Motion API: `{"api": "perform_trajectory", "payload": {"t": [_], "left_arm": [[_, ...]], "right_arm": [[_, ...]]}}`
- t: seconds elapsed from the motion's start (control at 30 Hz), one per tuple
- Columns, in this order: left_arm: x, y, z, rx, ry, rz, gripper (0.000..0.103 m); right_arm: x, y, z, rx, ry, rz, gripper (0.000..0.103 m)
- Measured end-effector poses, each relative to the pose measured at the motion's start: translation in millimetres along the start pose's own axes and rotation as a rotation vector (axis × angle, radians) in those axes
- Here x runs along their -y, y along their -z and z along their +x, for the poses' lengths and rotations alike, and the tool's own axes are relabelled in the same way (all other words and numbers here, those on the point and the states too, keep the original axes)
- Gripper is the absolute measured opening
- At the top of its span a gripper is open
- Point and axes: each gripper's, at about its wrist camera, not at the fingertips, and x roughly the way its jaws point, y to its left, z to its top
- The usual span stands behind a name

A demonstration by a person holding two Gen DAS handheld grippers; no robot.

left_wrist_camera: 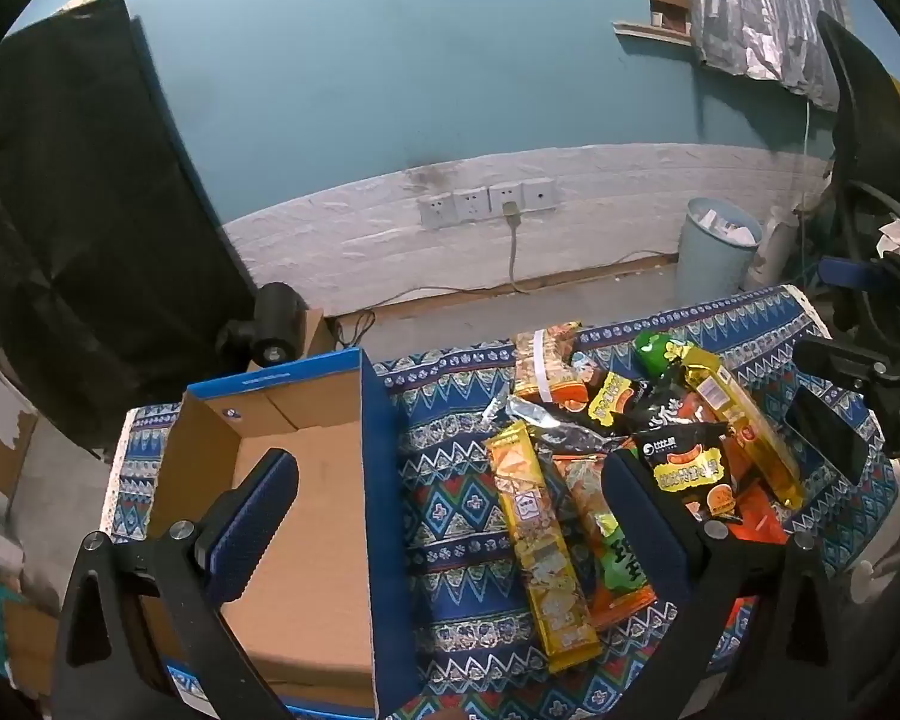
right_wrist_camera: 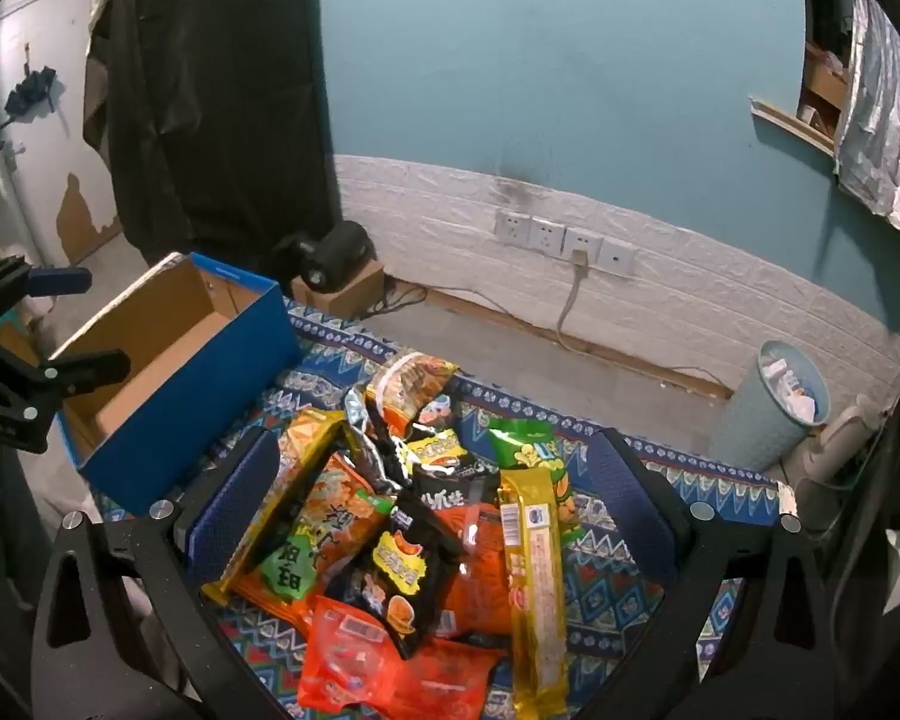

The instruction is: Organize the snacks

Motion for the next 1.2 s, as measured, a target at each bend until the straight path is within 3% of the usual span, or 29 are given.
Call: {"api": "perform_trajectory", "payload": {"t": [0.37,1.2], "left_arm": [[8.7,3.4,-6.7,0.033,-0.025,0.012,0.102],[8.0,5.6,-0.9,0.001,0.025,0.006,0.102]], "right_arm": [[-1.0,-1.7,-0.7,0.000,-0.011,-0.007,0.100],[-4.2,4.7,3.5,-0.021,-0.001,-0.012,0.100]]}}
